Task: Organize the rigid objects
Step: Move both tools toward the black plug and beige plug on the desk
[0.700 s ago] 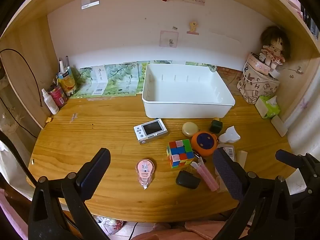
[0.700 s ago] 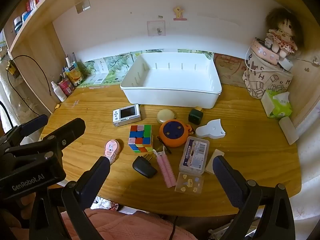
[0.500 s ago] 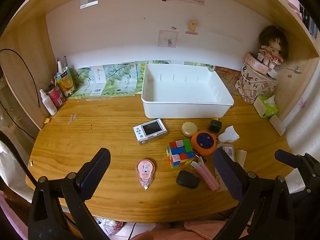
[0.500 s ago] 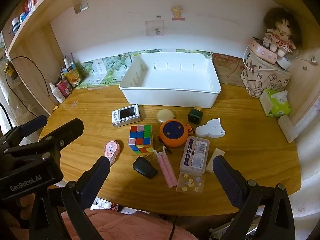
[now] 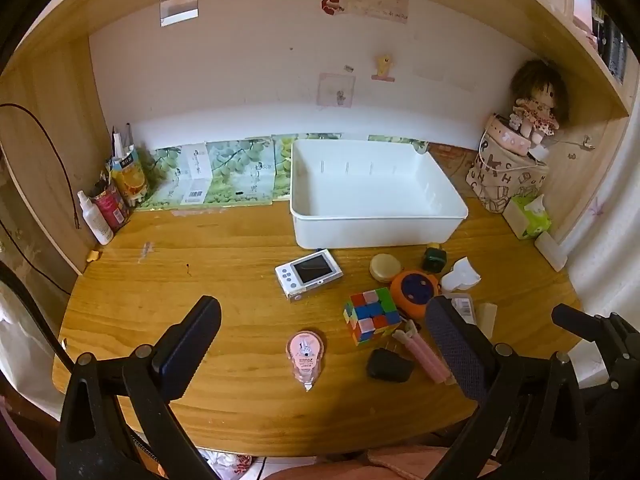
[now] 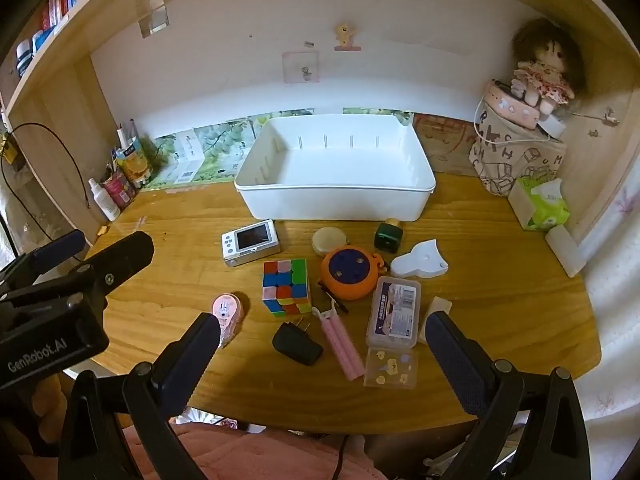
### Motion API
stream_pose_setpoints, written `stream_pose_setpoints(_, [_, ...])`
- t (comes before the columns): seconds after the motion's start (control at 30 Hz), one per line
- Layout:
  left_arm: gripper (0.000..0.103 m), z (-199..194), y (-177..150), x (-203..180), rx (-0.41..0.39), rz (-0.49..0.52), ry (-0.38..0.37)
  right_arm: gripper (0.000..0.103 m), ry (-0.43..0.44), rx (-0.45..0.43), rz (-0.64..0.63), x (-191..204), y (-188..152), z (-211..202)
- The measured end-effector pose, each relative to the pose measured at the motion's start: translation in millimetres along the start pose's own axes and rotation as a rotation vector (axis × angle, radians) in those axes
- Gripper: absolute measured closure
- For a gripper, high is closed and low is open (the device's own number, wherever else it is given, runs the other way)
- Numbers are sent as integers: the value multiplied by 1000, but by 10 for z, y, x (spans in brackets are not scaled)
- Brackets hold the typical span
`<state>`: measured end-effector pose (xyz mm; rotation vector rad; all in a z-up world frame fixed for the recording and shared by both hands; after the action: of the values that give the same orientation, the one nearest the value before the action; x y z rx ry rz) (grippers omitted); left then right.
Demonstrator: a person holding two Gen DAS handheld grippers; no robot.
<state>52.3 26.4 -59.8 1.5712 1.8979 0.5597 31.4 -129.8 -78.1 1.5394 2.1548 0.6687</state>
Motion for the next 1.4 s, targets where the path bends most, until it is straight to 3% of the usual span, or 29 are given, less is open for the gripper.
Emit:
stream_pose_setpoints(0.37, [1, 22, -82, -7, 43, 37, -56, 0, -20, 41, 68, 61, -188, -31])
stream_pose_setpoints(0.63, [1, 161, -176, -90, 135, 10, -116, 0, -22, 119, 112, -6, -349, 37])
stream_pose_setpoints(1.1, [1, 617, -538, -270, 379, -96, -121, 0, 36, 284, 180, -361, -654, 381])
stream_pose_setpoints(1.4, [2, 981, -848, -400, 569, -226, -61, 5, 111, 388, 202, -742, -735, 658])
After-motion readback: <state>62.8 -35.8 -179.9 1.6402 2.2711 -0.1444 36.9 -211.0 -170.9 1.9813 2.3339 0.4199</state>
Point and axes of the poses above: each gripper's, at about its wrist camera, not at the fingertips, and z roughly the way its jaws point, x to its left, y to its top, the point moved 8 cm from there along z, roughly the way its jaws point, and after that the axes turned 10 degrees about -z, right-handed, at the moved point
